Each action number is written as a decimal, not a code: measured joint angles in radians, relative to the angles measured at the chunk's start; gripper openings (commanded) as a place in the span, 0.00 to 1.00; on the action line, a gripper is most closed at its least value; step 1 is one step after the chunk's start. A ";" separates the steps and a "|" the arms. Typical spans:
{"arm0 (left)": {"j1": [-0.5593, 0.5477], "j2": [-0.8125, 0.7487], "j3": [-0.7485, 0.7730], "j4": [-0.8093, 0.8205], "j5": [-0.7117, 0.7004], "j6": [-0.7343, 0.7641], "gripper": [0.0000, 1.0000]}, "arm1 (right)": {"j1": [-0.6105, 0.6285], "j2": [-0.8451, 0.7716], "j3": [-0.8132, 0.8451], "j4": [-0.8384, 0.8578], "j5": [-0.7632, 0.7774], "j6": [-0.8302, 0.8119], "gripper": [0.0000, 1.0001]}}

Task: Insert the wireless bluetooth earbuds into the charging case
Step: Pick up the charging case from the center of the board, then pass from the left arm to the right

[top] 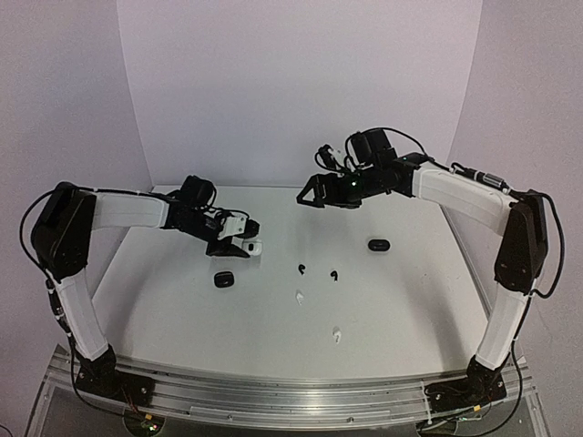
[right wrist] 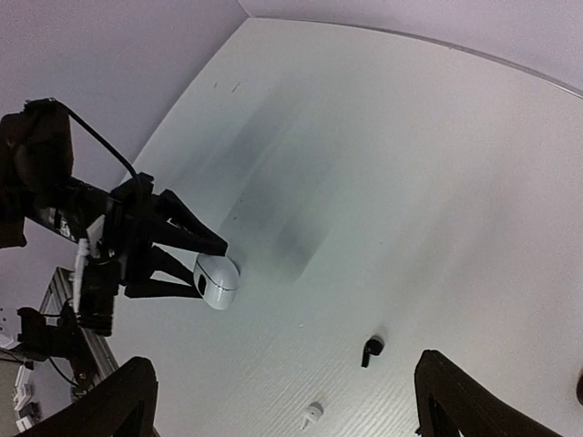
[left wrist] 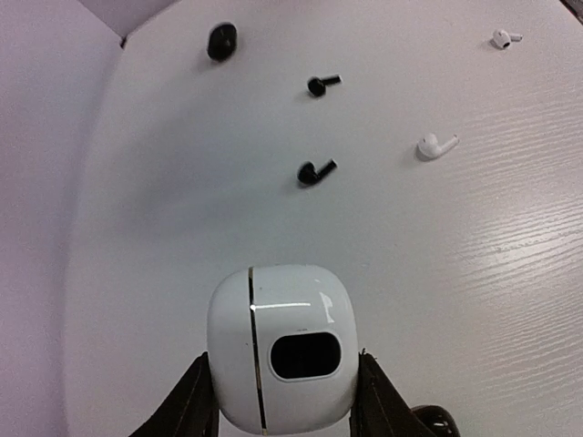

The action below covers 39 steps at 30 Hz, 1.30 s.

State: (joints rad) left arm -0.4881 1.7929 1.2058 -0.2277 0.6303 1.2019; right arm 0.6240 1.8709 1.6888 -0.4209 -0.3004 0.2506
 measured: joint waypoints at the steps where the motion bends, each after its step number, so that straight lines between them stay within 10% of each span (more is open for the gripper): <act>1: 0.000 -0.037 -0.008 0.018 0.014 0.023 0.10 | 0.010 0.005 0.003 0.012 -0.016 0.006 0.95; 14: -0.013 -0.245 -0.086 0.149 0.136 0.183 0.10 | 0.164 0.109 0.057 0.144 -0.175 0.040 0.79; 29: -0.016 -0.277 -0.104 0.150 0.147 0.197 0.10 | 0.181 0.159 0.089 0.192 -0.242 0.073 0.00; 32: -0.015 -0.282 -0.110 0.150 0.146 0.195 0.28 | 0.182 0.160 0.090 0.193 -0.252 0.076 0.00; 36: -0.016 -0.289 -0.111 0.149 0.147 0.182 0.91 | 0.182 0.160 0.091 0.195 -0.264 0.069 0.00; 39: -0.016 -0.292 -0.109 0.131 0.156 0.114 1.00 | 0.182 0.159 0.092 0.197 -0.266 0.046 0.00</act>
State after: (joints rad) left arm -0.5042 1.5011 1.0972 -0.0969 0.7862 1.3157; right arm 0.8059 2.0299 1.7803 -0.2239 -0.5662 0.2966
